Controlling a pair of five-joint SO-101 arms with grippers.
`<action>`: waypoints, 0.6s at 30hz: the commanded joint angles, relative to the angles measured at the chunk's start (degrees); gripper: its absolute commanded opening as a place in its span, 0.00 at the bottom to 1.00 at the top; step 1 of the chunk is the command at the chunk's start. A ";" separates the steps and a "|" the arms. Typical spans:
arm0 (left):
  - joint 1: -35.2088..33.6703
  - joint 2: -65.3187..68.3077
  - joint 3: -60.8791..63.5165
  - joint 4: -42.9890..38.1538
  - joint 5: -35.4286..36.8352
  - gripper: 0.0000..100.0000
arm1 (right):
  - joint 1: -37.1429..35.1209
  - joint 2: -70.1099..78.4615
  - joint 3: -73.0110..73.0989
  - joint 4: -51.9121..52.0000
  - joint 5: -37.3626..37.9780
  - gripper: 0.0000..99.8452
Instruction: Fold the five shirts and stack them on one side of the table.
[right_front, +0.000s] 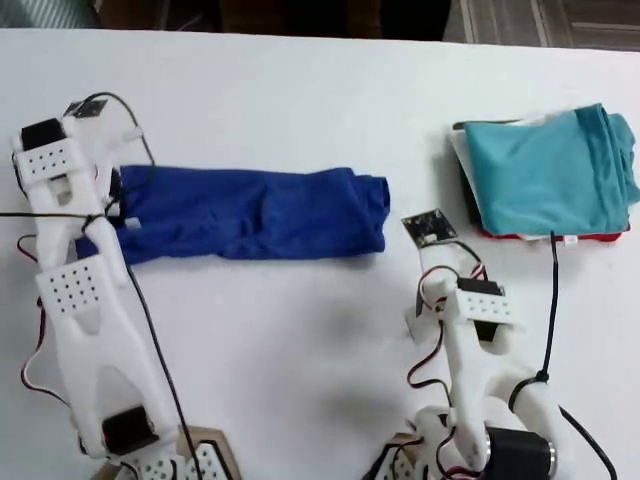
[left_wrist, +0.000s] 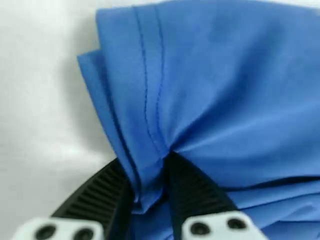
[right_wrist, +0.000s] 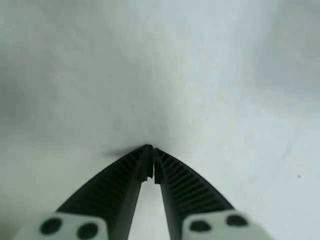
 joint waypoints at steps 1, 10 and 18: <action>-3.60 -0.44 -1.27 0.62 -0.79 0.03 | 0.13 -0.84 0.09 -1.98 -0.26 0.02; -13.01 -10.73 -1.27 0.70 -4.84 0.03 | 0.13 -0.84 0.09 -1.98 -0.26 0.02; -3.60 -31.12 16.57 0.79 -5.63 0.03 | 0.13 -0.84 0.09 -1.98 -0.26 0.02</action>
